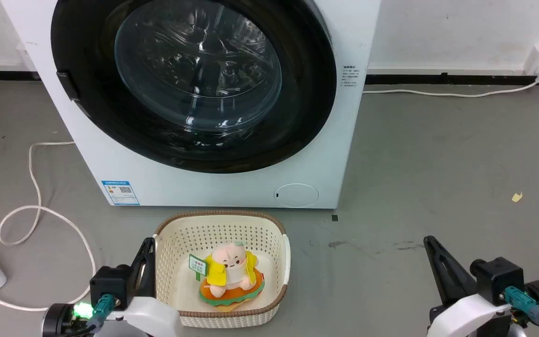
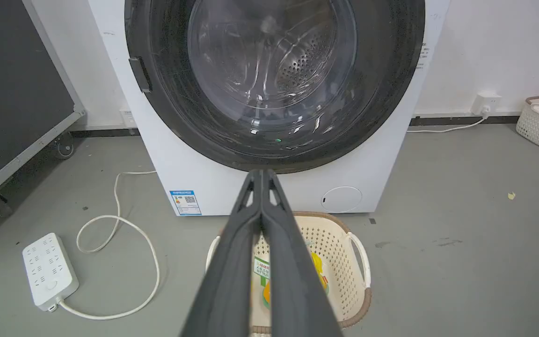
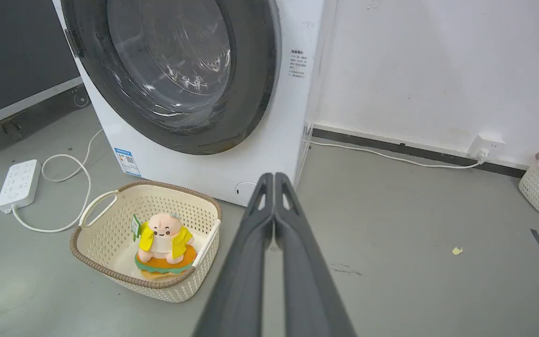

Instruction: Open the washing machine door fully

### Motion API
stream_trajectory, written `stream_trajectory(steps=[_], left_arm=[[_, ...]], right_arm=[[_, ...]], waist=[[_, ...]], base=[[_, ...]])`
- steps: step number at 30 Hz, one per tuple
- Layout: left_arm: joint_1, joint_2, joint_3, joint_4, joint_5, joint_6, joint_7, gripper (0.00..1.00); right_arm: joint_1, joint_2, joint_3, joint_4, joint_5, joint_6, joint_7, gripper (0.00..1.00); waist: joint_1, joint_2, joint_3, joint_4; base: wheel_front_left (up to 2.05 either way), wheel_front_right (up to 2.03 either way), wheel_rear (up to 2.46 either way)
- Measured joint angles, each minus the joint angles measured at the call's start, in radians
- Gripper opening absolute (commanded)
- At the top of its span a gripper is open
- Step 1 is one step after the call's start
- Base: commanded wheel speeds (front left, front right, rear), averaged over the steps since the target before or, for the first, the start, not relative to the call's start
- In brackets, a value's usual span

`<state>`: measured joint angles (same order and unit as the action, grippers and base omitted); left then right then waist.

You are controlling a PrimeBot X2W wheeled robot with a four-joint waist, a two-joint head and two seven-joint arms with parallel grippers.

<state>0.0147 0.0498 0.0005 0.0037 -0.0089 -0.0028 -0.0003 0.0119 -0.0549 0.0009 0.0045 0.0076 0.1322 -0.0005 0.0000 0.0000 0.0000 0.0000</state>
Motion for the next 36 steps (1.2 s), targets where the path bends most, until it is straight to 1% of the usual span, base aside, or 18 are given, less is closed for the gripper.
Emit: stream_trajectory(steps=[36], left_arm=[[0.000, 0.000, 0.000, 0.000, 0.000, 0.000, 0.000, 0.00]], right_arm=[[0.000, 0.000, 0.000, 0.000, 0.000, 0.000, 0.000, 0.00]], waist=[[0.0000, 0.0000, 0.000, 0.000]], base=[[0.00, 0.00, 0.00]])
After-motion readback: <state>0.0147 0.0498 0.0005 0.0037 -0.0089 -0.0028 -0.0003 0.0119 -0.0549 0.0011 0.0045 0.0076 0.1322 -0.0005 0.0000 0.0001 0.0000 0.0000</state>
